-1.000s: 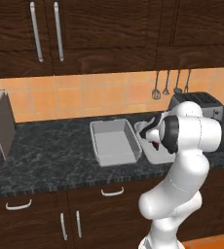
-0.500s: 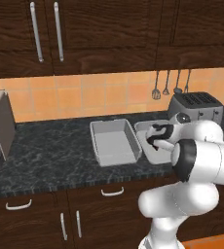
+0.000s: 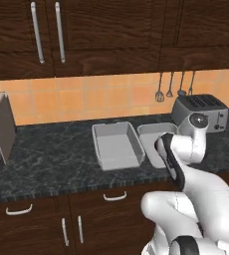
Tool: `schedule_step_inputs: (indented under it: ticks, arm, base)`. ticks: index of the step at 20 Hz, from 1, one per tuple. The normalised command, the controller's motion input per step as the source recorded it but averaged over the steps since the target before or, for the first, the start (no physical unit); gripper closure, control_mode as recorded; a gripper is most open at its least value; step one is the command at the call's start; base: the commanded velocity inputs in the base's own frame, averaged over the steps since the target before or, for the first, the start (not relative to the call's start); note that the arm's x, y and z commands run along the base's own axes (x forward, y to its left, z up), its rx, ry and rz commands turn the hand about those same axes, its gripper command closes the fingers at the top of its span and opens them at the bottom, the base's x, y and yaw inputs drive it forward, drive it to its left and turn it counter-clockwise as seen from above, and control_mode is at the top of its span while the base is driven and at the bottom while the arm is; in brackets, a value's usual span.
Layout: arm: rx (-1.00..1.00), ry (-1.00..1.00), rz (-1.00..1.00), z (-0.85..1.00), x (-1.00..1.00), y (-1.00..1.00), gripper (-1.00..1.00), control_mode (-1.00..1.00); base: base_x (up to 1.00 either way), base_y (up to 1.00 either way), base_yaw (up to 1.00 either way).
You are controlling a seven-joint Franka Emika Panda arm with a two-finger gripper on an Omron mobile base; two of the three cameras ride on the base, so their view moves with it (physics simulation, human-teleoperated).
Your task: Place one potato and one steak in each tupperware on the nearby counter, to pack two identical lunches.
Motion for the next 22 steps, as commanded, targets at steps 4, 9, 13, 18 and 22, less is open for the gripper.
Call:
schedule_step_inputs:
  ticks: [4,9,13,18,22]
  arm:
    - [0.01,-0.01,-0.03,1.00,-0.92,0.25,-1.00,-1.00]
    - [0.00,-0.23,0.00,0.90,-0.97,0.06,-1.00,-1.00]
    - [0.00,-0.28,0.00,0.89,-0.95,0.09,-1.00,-1.00]
    - [0.00,-0.04,0.00,0.16,-0.18,0.01,-1.00,1.00]
    - [0.00,0.00,0.00,0.00,0.00,0.00,-1.00,1.00]
  base:
    - [0.00,0.00,0.00]
    - [0.00,0.00,0.00]
    - [0.00,0.00,0.00]
    - [-0.77,-0.07,-0.04]
    - [-0.96,-0.59,-0.17]
